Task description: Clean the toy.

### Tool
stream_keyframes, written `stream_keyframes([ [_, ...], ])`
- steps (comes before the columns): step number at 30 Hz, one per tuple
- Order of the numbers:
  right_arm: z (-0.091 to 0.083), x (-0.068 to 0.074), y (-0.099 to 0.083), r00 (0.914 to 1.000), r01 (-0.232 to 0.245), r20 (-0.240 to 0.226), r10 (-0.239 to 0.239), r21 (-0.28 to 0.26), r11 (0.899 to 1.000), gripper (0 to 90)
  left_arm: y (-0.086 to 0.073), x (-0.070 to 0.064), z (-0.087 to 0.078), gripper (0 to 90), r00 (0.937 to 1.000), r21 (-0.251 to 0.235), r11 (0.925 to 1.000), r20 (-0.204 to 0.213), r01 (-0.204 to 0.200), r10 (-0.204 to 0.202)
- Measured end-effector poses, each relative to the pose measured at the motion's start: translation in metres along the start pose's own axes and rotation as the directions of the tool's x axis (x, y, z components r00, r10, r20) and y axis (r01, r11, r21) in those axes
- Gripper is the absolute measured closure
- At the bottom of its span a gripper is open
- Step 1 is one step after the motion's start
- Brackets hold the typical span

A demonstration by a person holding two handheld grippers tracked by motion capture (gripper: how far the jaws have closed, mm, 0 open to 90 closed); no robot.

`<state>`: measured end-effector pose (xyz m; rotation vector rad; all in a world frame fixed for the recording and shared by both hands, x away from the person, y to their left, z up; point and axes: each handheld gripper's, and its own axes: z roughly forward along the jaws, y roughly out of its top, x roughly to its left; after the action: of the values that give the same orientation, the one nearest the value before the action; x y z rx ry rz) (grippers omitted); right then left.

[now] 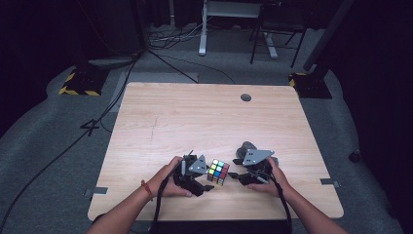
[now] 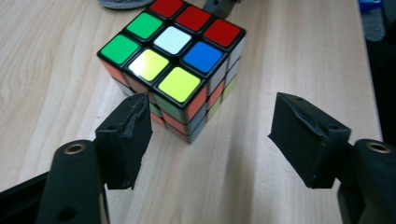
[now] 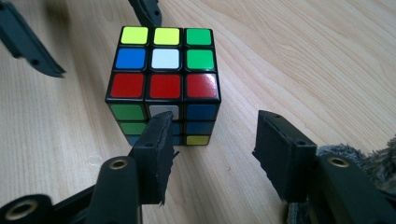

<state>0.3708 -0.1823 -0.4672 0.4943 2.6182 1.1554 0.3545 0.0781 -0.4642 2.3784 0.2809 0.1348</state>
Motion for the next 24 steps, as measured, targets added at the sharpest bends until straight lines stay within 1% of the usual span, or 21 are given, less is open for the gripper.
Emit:
stream_keyframes([
  [1,0.0,0.0,0.0,1.0,0.003,0.001,-0.003,0.003,1.0,46.8,0.001,0.002,-0.001,27.5,0.9999,-0.009,1.0,-0.013,0.002,-0.002],
  [2,0.0,0.0,0.0,1.0,0.007,-0.003,-0.007,0.006,1.0,46.6,0.001,0.004,-0.003,25.6,0.9996,-0.019,0.9997,-0.022,0.015,-0.015],
  [3,0.0,0.0,-0.001,0.9999,0.01,-0.011,-0.01,0.007,1.0,46.3,0.001,0.006,-0.004,23.3,0.9993,-0.033,0.9991,-0.025,0.027,-0.028],
  [5,0.0,0.001,-0.002,0.9994,0.01,-0.035,-0.01,0.006,1.0,46.1,0.003,0.011,-0.006,20.0,0.9991,-0.052,0.9982,-0.029,0.031,-0.032],
  [6,0.001,0.002,-0.002,0.999,0.018,-0.042,-0.018,0.007,1.0,46.1,0.005,0.013,-0.006,19.6,0.9993,-0.06,0.9978,-0.021,0.029,-0.03],
  [7,0.001,0.003,-0.002,0.9986,0.02,-0.049,-0.019,0.011,1.0,46.1,0.007,0.015,-0.004,18.0,0.9997,-0.057,0.9982,-0.008,0.021,-0.021],
  [8,0.002,0.004,-0.002,0.9985,0.018,-0.053,-0.017,0.014,1.0,46.2,0.01,0.018,-0.002,15.2,1.0,-0.049,0.9988,-0.006,0.006,-0.006],
  [9,0.003,0.004,-0.002,0.9985,0.022,-0.051,-0.021,0.018,1.0,46.2,0.012,0.02,0.001,16.2,1.0,-0.039,0.9992,-0.006,-0.008,0.008],
  [10,0.004,0.005,-0.002,0.9985,0.026,-0.049,-0.025,0.019,0.999,46.2,0.015,0.023,0.005,16.1,0.9999,-0.027,0.9996,-0.005,-0.013,0.012],
  [12,0.005,0.005,-0.002,0.9984,0.024,-0.051,-0.023,0.021,0.999,46.1,0.018,0.026,0.011,16.3,0.9996,-0.017,0.9995,-0.011,-0.027,0.027],
  [14,0.005,0.005,-0.002,0.9986,0.024,-0.047,-0.024,0.017,1.0,46.1,0.02,0.026,0.017,16.3,0.9975,0.004,0.9976,0.013,-0.069,0.069],
  [15,0.004,0.004,-0.003,0.9986,0.021,-0.049,-0.02,0.012,1.0,46.1,0.021,0.026,0.02,16.0,0.9969,0.014,0.9968,0.01,-0.079,0.079],
  [16,0.004,0.004,-0.003,0.9985,0.02,-0.051,-0.019,0.011,1.0,46.1,0.022,0.026,0.022,15.7,0.9964,0.021,0.9963,0.017,-0.083,0.083],
  [17,0.004,0.003,-0.003,0.9985,0.019,-0.053,-0.018,0.011,1.0,45.9,0.022,0.026,0.024,16.3,0.996,0.018,0.9964,0.035,-0.082,0.082],
  [18,0.004,0.003,-0.003,0.9982,0.013,-0.058,-0.013,0.007,1.0,45.7,0.023,0.027,0.025,16.3,0.9948,0.019,0.9955,0.043,-0.093,0.092],
  [19,0.004,0.003,-0.003,0.998,0.012,-0.062,-0.012,0.008,1.0,45.7,0.023,0.026,0.026,16.4,0.9954,0.013,0.9961,0.04,-0.087,0.087],
  [20,0.004,0.003,-0.003,0.9979,0.013,-0.064,-0.012,0.01,1.0,45.5,0.023,0.027,0.027,17.1,0.995,0.004,0.9965,0.054,-0.084,0.084],
  [23,0.006,0.004,-0.003,0.9977,0.013,-0.066,-0.012,0.011,1.0,44.4,0.023,0.026,0.028,17.2,0.9946,0.006,0.9961,0.055,-0.088,0.088],
  [24,0.006,0.004,-0.003,0.9978,0.013,-0.065,-0.013,0.014,1.0,44.2,0.023,0.026,0.028,17.2,0.9953,0.008,0.9969,0.058,-0.078,0.077],
])
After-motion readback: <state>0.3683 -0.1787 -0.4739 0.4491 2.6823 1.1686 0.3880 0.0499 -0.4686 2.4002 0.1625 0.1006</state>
